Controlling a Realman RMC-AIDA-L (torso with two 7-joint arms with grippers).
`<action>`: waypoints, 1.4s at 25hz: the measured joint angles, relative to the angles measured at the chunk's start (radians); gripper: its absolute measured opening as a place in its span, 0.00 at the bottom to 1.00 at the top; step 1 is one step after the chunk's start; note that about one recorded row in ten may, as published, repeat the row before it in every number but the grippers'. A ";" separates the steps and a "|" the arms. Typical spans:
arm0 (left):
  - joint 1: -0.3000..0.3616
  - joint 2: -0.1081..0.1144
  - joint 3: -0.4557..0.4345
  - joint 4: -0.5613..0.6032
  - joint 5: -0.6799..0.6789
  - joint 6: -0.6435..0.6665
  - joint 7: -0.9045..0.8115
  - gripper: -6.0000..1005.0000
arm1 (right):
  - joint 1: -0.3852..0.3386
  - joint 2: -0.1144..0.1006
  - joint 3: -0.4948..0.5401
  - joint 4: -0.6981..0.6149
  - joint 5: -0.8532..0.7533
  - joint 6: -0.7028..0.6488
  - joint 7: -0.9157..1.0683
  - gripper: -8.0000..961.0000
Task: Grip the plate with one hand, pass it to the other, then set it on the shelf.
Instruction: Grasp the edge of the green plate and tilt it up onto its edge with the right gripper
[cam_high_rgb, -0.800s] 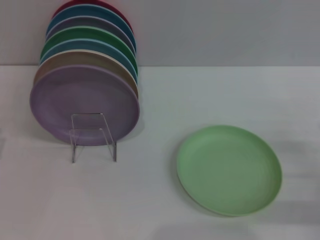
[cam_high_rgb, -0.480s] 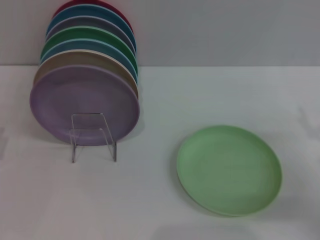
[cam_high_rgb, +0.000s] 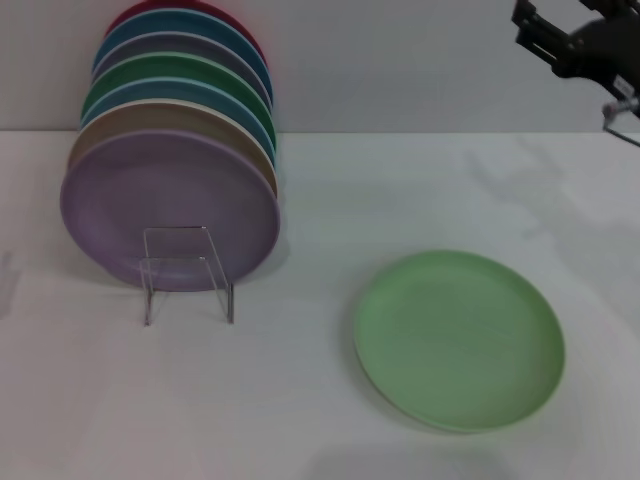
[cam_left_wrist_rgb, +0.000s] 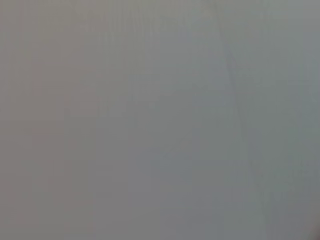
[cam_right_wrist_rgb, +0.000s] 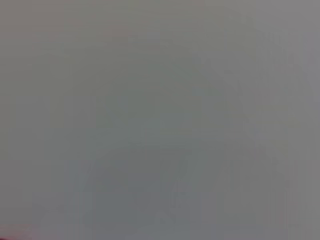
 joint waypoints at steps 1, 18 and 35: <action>0.000 0.000 0.000 0.000 0.000 0.000 0.000 0.78 | -0.006 -0.013 -0.024 0.091 -0.168 -0.125 0.183 0.87; -0.044 0.003 0.000 0.000 0.000 -0.054 0.002 0.78 | 0.131 -0.031 0.263 0.329 -1.457 0.600 1.812 0.87; -0.034 0.002 0.002 0.000 0.000 -0.060 -0.004 0.78 | 0.209 -0.029 0.387 0.228 -1.800 1.104 1.955 0.87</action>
